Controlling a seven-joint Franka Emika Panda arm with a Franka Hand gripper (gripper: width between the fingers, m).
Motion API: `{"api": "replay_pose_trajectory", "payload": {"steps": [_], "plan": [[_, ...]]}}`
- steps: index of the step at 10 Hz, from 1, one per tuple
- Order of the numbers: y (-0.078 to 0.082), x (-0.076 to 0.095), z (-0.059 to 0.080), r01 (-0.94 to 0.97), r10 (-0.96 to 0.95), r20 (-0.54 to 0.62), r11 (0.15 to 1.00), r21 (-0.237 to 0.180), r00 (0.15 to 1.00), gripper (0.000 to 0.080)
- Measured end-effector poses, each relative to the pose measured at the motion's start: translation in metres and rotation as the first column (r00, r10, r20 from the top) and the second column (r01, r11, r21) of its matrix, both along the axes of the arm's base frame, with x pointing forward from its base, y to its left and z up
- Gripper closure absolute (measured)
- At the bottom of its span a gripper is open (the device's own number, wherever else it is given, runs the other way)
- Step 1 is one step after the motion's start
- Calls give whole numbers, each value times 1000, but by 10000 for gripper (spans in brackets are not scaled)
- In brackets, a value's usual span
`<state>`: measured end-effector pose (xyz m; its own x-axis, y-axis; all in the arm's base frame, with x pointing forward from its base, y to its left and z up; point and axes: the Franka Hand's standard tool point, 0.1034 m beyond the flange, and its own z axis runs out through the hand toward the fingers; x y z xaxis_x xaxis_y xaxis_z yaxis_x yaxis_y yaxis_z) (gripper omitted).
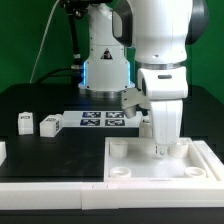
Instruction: Assemble one leg
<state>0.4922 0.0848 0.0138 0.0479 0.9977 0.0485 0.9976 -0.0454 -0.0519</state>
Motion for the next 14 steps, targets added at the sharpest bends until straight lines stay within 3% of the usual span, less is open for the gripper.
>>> {"api": "replay_pose_trajectory", "payload": {"steps": [6,9,11,12,14], "plan": [[-4,-20,45,121,-120,46,992,-25,992,150],[-4,-21,41,208,-207,36,978,-25,978,150],[-3,-23,40,433,-432,27,901,-28,901,150],[-1,-32,36,557,-557,15,830,-34,830,150],[9,-48,30,799,-801,-13,598,-62,598,150]]}}
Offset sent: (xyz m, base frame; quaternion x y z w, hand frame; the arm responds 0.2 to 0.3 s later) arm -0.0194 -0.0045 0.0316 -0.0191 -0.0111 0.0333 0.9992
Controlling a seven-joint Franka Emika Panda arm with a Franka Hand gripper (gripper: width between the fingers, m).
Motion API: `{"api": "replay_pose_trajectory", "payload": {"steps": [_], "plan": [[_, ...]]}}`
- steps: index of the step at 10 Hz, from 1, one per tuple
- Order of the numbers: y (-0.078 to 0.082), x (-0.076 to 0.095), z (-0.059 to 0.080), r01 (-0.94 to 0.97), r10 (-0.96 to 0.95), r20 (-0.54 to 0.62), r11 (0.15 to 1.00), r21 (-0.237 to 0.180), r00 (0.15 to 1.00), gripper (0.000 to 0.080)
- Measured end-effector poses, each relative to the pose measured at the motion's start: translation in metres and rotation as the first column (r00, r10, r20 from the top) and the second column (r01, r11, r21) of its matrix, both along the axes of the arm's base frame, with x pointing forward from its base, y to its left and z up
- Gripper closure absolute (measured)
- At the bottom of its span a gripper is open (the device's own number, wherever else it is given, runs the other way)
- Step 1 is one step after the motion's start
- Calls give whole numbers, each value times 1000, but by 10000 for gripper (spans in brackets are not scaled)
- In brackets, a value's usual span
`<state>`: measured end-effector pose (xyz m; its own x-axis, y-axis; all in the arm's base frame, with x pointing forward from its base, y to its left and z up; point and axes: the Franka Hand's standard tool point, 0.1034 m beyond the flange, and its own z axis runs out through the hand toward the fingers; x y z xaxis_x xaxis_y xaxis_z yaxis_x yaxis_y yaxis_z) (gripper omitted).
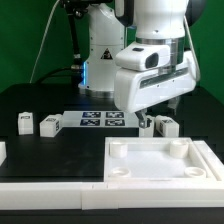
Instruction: Assemble one leg
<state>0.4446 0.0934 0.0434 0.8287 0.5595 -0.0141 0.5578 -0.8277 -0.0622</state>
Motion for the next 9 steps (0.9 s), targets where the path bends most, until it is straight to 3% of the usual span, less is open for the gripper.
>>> {"api": "replay_pose_trajectory", "payload": {"steps": [3,8,9], "plan": [[23,-15,-5,353,-353,-24,935,-4,935,150],[26,-18,-5,370,-371,-58,929,-24,927,150],[26,-29,-5,366,-377,-157,926,-95,913,150]]}}
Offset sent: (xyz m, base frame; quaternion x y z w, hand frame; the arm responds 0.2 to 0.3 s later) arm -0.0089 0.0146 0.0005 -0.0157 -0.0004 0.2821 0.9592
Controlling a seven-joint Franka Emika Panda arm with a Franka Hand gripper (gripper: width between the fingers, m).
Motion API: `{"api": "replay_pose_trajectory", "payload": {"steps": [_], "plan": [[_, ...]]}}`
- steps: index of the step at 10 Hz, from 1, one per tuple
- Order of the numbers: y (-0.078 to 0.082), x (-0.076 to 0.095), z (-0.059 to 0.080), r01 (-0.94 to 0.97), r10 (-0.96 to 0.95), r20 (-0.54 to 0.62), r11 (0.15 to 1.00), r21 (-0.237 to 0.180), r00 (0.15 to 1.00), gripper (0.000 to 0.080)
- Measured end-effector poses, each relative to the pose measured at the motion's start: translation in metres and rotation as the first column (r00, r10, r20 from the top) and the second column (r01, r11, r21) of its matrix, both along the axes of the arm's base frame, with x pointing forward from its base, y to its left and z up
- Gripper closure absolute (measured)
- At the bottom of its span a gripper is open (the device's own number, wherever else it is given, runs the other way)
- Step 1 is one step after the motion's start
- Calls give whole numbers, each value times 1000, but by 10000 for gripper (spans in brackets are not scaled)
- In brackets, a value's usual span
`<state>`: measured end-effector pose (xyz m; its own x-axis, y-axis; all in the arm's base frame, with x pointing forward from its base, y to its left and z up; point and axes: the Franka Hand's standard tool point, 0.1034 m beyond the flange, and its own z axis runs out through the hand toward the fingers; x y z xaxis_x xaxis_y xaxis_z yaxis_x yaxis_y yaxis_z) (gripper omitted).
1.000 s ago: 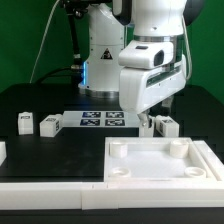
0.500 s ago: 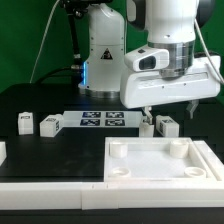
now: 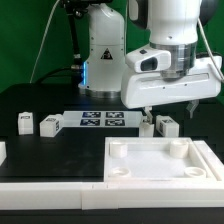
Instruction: Assemble one leg
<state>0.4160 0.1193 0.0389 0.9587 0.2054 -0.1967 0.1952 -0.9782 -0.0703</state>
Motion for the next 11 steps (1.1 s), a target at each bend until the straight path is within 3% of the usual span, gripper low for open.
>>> {"api": "replay_pose_trajectory", "payload": {"steps": [2,3,4,8,9,11], "plan": [[11,3,2,0,-4,-133,1000,-32,991,150],[11,-8,3,-9,-6,-246,998,-61,969,150],[13,-9,3,-24,-2,-333,997,-74,943,150],[16,-19,-10,-68,-1,-582,993,-97,813,150],[19,-9,-16,-60,0,-558,994,-90,830,150],[20,-11,-21,-59,1,-554,994,-87,833,150]]}}
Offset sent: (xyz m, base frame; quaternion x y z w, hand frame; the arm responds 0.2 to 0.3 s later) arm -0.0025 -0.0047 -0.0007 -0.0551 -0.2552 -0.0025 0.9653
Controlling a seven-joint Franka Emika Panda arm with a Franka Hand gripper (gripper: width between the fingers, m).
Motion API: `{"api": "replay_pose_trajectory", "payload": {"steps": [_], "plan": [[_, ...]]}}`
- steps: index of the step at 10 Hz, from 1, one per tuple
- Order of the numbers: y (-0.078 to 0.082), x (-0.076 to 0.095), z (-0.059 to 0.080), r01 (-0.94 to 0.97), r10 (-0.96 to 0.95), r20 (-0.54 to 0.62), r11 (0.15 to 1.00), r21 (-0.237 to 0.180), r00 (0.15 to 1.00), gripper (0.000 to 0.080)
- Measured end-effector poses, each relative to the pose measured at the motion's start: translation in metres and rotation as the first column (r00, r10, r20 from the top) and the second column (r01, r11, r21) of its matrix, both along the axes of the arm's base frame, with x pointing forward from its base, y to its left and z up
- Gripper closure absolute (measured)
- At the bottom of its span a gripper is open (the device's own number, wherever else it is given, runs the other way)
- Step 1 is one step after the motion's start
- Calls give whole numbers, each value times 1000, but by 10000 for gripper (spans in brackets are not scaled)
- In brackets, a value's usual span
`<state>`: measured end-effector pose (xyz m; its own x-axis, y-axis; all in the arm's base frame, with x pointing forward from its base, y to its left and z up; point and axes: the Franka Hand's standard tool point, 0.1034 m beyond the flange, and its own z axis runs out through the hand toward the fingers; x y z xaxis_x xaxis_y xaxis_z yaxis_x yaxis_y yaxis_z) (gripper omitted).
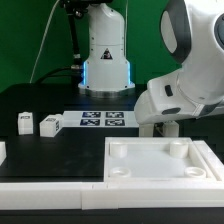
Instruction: Assemble one leg
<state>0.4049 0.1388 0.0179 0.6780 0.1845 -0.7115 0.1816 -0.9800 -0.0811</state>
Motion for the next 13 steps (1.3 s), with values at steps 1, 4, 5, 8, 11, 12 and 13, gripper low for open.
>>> {"api": "replay_pose_trajectory", "payload": {"steps": [1,4,5,8,11,12,13], "plan": [[0,0,-4,1,-1,2,1000,3,1000,150],[-5,-3,-10,2,-2,2,1000,6,1000,150],[-7,-6,-10,3,-3,-8,1000,3,1000,150],[-13,-11,-11,9,-9,-24,1000,-5,1000,150],[-12,-14,-12,5,-6,-28,1000,-7,1000,270],[-11,-14,-9,3,-4,-34,1000,-10,999,406],[-11,-13,-8,2,-2,-33,1000,-9,999,406]]}}
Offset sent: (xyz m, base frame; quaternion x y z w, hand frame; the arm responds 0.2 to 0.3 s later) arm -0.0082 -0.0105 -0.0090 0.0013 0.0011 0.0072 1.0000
